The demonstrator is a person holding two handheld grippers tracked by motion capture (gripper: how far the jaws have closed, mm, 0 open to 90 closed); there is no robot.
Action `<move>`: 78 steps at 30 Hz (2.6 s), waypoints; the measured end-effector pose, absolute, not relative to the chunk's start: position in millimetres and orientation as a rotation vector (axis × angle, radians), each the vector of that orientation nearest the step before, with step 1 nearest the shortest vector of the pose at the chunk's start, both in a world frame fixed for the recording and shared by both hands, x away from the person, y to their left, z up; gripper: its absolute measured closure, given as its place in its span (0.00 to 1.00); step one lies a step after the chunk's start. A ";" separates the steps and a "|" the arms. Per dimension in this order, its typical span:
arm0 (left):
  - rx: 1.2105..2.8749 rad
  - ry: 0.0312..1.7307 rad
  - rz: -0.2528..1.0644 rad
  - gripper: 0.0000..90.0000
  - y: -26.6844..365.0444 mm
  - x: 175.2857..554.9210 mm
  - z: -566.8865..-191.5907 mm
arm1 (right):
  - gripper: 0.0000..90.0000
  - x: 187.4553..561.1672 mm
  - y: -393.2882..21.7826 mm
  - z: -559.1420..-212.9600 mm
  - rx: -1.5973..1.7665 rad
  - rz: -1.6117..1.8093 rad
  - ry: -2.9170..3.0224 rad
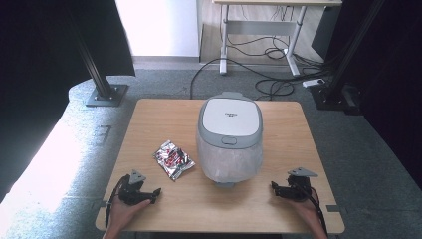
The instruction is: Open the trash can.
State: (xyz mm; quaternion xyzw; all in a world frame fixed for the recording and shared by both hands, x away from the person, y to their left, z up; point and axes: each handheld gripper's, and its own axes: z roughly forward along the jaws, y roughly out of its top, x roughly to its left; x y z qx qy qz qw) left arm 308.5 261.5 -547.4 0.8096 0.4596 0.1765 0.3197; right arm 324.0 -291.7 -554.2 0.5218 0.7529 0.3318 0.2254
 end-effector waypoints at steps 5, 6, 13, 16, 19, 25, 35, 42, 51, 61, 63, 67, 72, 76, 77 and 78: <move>2.125 1.208 0.466 0.13 261.6 308.2 -547.3 | 0.15 323.4 -292.1 -554.0 1.438 0.915 2.076; 2.125 1.208 0.466 0.13 261.6 308.2 -547.3 | 0.15 323.4 -292.1 -554.0 1.438 0.915 2.076; 2.123 1.208 0.467 0.13 261.1 307.8 -547.3 | 0.40 316.6 -293.8 -541.2 1.406 0.959 2.000; 2.124 1.207 0.467 0.13 260.7 308.1 -547.3 | 0.54 314.2 -296.2 -533.1 1.382 0.999 1.976; 2.124 1.208 0.468 0.13 260.1 308.3 -547.4 | 0.66 311.8 -299.5 -527.3 1.350 1.034 1.989; 2.123 1.210 0.469 0.13 259.3 308.4 -547.4 | 0.90 307.5 -302.7 -516.7 1.311 1.073 1.994; 2.127 1.203 0.466 0.13 258.3 309.0 -547.3 | 1.00 302.0 -303.7 -498.1 1.259 1.172 1.998; 2.127 1.203 0.465 0.13 257.9 309.1 -547.3 | 1.00 299.6 -302.7 -490.3 1.234 1.221 2.008; 2.127 1.203 0.465 0.13 257.4 309.2 -547.4 | 1.00 298.3 -302.0 -472.8 1.190 1.303 2.007; 2.124 1.203 0.466 0.14 256.6 308.6 -547.4 | 1.00 303.8 -297.6 -448.2 1.156 1.376 1.952; 2.125 1.203 0.466 0.14 256.6 308.6 -547.4 | 1.00 305.8 -295.7 -442.1 1.147 1.388 1.951; 2.123 1.204 0.466 0.14 256.2 308.4 -547.4 | 1.00 307.8 -290.7 -427.2 1.117 1.398 1.956; 2.123 1.204 0.466 0.14 255.5 308.1 -547.4 | 1.00 310.8 -286.3 -408.6 1.073 1.478 1.971; 2.124 1.204 0.467 0.14 255.4 308.0 -547.4 | 1.00 313.4 -281.5 -397.6 1.051 1.506 1.980; 2.124 1.204 0.466 0.14 255.3 308.0 -547.4 | 1.00 313.4 -281.5 -397.6 1.051 1.506 1.980; 2.124 1.204 0.466 0.14 255.2 307.8 -547.3 | 1.00 314.5 -278.4 -392.8 1.033 1.503 1.986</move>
